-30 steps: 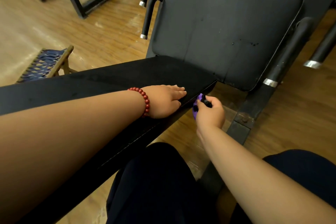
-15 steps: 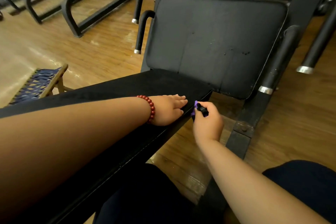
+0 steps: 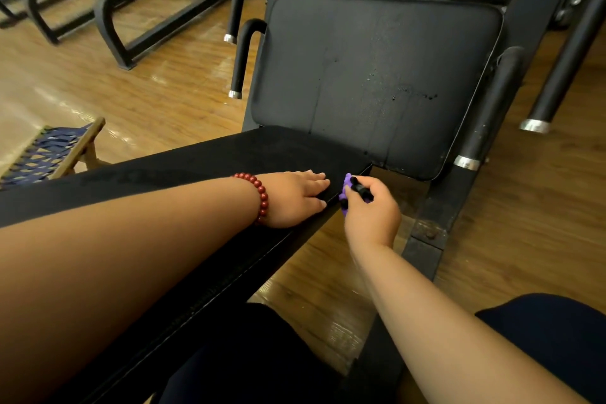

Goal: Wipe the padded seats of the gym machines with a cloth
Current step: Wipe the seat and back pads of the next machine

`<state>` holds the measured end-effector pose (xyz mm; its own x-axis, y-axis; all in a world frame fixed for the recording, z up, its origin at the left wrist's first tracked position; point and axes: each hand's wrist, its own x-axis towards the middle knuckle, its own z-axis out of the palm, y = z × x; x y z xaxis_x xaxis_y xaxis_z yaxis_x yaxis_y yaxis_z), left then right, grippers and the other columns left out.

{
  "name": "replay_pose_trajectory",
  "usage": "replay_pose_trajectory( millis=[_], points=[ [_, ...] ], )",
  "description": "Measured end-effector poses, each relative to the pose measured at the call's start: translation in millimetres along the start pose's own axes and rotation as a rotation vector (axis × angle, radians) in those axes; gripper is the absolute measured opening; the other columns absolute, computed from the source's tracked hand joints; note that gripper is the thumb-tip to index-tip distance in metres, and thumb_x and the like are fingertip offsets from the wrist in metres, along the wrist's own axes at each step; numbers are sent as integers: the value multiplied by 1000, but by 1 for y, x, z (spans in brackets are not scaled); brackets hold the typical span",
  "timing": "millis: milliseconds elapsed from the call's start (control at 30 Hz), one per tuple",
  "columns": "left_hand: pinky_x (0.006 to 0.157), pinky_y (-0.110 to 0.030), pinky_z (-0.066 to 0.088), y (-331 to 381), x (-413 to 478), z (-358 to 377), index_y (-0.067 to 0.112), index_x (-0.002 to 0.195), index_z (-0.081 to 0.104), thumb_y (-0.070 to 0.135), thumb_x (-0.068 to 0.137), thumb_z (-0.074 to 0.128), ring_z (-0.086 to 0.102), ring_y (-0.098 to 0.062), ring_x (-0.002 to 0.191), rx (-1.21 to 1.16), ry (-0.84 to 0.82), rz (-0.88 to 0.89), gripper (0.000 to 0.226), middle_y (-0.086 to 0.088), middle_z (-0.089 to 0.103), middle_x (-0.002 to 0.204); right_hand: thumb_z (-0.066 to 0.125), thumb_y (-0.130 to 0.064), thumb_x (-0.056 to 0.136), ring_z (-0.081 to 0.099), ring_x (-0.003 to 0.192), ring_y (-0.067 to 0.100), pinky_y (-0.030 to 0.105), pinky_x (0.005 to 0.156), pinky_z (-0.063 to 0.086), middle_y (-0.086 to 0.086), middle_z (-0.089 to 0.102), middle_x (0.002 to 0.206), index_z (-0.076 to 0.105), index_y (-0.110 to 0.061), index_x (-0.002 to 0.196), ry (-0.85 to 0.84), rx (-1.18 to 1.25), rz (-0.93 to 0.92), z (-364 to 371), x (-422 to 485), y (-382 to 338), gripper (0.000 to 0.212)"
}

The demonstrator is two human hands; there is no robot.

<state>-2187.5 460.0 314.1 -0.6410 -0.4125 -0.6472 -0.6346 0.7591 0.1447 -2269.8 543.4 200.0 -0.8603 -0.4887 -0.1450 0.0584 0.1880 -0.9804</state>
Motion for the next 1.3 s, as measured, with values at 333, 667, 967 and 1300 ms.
replay_pose_trajectory(
  millis=[333,667,967,1300],
  points=[
    [118,-31,7,-2,16,-3,26,155,11,42,102,39,4,-11,148,9,5,36,62,9,5,162,61,-9,92,57,75,-11,6,65,47,-23,58,81,61,-32,96,-34,44,-6,-2,-4,10,23],
    [118,-30,5,-6,21,-2,27,154,8,45,100,42,0,-7,148,33,4,66,67,10,3,162,59,-7,92,60,76,-4,24,76,52,-17,62,80,62,-31,95,-18,22,-14,2,20,13,24],
    [118,-29,6,-5,21,0,28,154,9,44,99,44,1,-6,147,29,15,60,67,11,4,162,60,-12,93,61,84,4,31,81,55,-16,62,85,64,-29,99,-36,24,80,-4,31,20,18],
    [117,-28,6,-5,22,-1,28,154,11,44,99,46,3,-6,147,17,19,57,67,11,6,162,61,-7,92,64,83,2,20,75,51,-9,67,90,65,-33,98,19,144,36,9,2,22,27]
  ],
)
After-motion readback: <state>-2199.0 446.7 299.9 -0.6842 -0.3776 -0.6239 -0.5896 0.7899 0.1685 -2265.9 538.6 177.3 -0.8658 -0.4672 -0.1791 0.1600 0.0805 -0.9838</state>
